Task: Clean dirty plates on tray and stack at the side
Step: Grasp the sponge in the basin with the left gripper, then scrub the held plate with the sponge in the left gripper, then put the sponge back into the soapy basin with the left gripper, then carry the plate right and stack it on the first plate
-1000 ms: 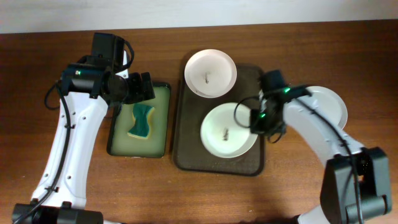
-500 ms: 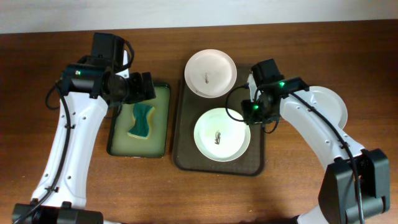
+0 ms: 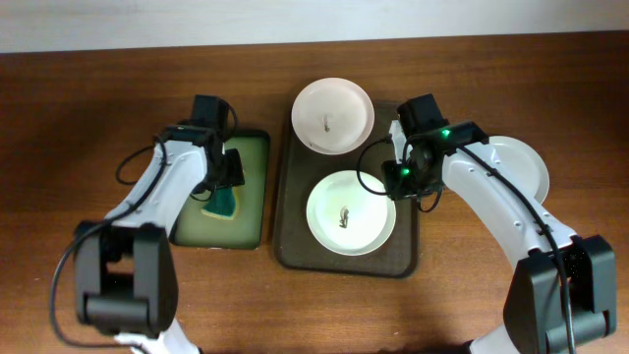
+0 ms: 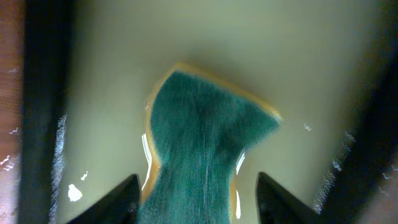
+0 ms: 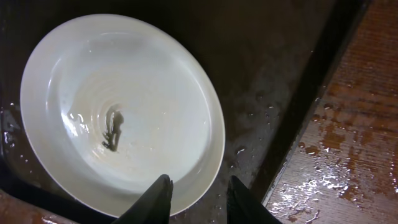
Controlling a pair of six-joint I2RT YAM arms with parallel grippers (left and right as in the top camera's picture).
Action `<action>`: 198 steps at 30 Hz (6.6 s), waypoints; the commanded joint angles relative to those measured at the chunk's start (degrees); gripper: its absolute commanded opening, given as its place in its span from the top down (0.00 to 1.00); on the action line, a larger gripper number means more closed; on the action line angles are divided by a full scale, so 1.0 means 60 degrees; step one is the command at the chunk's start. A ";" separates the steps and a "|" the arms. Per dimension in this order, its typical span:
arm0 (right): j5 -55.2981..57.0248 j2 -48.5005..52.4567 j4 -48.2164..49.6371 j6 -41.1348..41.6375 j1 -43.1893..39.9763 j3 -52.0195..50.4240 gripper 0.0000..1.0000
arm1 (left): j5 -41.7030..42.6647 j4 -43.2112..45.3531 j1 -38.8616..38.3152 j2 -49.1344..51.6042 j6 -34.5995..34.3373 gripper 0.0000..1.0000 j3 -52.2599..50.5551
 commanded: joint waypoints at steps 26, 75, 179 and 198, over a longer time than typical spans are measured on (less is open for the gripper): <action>-0.0386 -0.0106 -0.0780 0.0386 -0.1322 0.0106 0.69 | 0.0882 -0.0765 -0.0004 0.1523 0.0397 1.00 -0.0568; -0.1064 0.1286 0.3825 0.0291 -0.1107 -0.2965 0.96 | 0.2306 -0.2812 -0.4543 0.4426 -0.1228 1.00 0.4371; 1.1999 -0.3683 0.2251 0.0044 0.6444 -0.2594 0.96 | 0.0812 -0.5737 0.0146 -0.3184 -0.0113 0.00 0.4481; 1.2029 -0.3679 0.2324 -0.0765 0.6972 -0.2594 0.96 | 0.0812 -0.5737 0.0146 -0.3184 -0.0109 0.00 0.4481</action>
